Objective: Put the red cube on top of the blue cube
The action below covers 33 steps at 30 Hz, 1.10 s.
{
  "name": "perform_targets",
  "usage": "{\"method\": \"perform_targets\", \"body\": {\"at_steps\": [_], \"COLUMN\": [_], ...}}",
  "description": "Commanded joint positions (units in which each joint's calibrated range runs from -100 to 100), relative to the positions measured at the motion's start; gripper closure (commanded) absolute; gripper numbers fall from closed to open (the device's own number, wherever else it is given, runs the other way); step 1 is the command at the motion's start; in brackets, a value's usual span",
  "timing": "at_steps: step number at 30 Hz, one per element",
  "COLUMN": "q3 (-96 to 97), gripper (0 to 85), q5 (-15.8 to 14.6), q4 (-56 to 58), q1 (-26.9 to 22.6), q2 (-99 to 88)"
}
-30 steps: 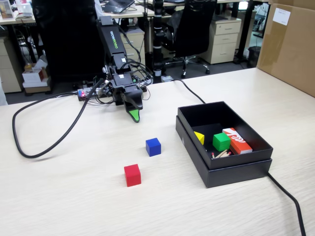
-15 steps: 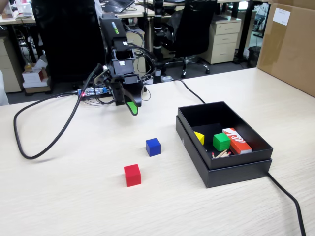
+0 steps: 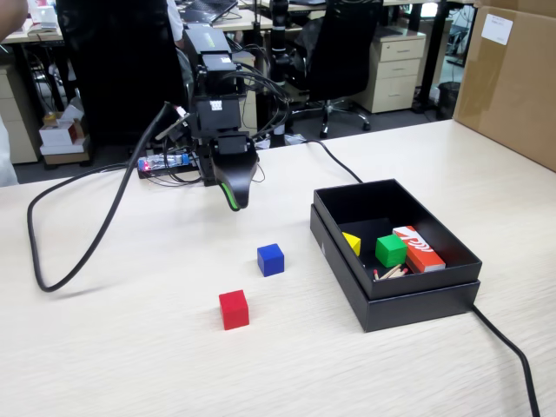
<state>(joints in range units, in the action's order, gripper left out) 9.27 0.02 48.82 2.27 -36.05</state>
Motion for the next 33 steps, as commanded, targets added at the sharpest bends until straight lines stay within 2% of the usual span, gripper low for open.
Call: {"method": "perform_targets", "body": {"at_steps": [1,18,33], "q3": [-11.8,-36.3,-40.7], "gripper": [38.6,40.0,40.0], "q5": [1.5,3.5,3.8], "q4": [1.7,1.8,1.7], "q1": [0.7,3.1,3.4], "q2": [7.2,42.5,53.3]}}
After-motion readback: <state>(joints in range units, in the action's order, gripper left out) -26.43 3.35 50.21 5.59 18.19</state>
